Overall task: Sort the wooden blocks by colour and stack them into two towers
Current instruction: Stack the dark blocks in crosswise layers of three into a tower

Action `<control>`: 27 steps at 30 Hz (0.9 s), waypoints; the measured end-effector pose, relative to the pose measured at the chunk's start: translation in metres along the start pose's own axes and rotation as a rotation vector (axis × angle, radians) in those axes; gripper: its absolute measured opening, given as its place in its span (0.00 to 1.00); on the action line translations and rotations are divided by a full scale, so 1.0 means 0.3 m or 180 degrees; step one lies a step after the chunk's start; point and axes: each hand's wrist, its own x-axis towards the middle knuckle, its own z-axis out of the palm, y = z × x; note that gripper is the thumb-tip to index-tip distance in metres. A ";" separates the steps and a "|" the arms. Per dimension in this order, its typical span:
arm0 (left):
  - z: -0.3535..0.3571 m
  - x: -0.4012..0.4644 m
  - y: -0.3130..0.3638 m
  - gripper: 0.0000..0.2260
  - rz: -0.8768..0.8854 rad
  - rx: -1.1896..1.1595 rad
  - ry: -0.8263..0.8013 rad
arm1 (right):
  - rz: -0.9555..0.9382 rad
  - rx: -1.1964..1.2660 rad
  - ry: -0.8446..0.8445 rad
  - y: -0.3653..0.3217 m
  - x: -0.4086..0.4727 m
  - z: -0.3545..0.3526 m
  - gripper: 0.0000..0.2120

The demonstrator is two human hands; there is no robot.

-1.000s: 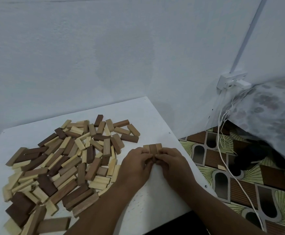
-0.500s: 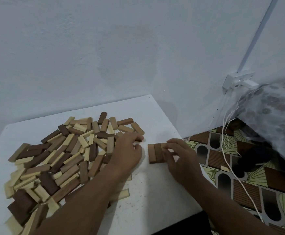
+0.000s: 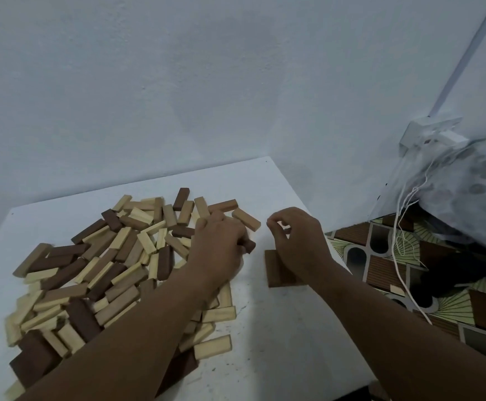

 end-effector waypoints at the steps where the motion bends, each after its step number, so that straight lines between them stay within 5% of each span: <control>1: 0.002 -0.003 -0.007 0.05 0.0092 -0.0019 -0.0008 | 0.0079 -0.0010 -0.0083 -0.001 0.014 0.014 0.04; 5: 0.012 -0.026 -0.049 0.16 0.0389 -0.0524 0.0039 | 0.0396 -0.0066 -0.0708 -0.017 0.083 0.060 0.11; 9: 0.001 -0.044 -0.083 0.21 0.0770 -0.0067 -0.0359 | -0.0029 -0.0495 -0.1466 -0.053 0.139 0.087 0.09; 16: -0.029 -0.061 -0.068 0.18 0.0756 -0.0185 -0.0463 | 0.0840 -0.0798 -0.1494 -0.058 0.200 0.072 0.15; 20: -0.038 -0.086 -0.064 0.16 0.0338 -0.1296 0.0360 | 0.0946 -0.0721 -0.1349 -0.064 0.208 0.068 0.06; 23: -0.100 -0.123 -0.047 0.18 -0.0685 -0.2365 0.0620 | 0.0697 -0.0431 -0.1203 -0.096 0.198 0.111 0.07; 27: -0.111 -0.179 -0.117 0.11 -0.1321 -0.2358 0.0871 | 0.0194 -0.0578 -0.1209 -0.132 0.162 0.194 0.11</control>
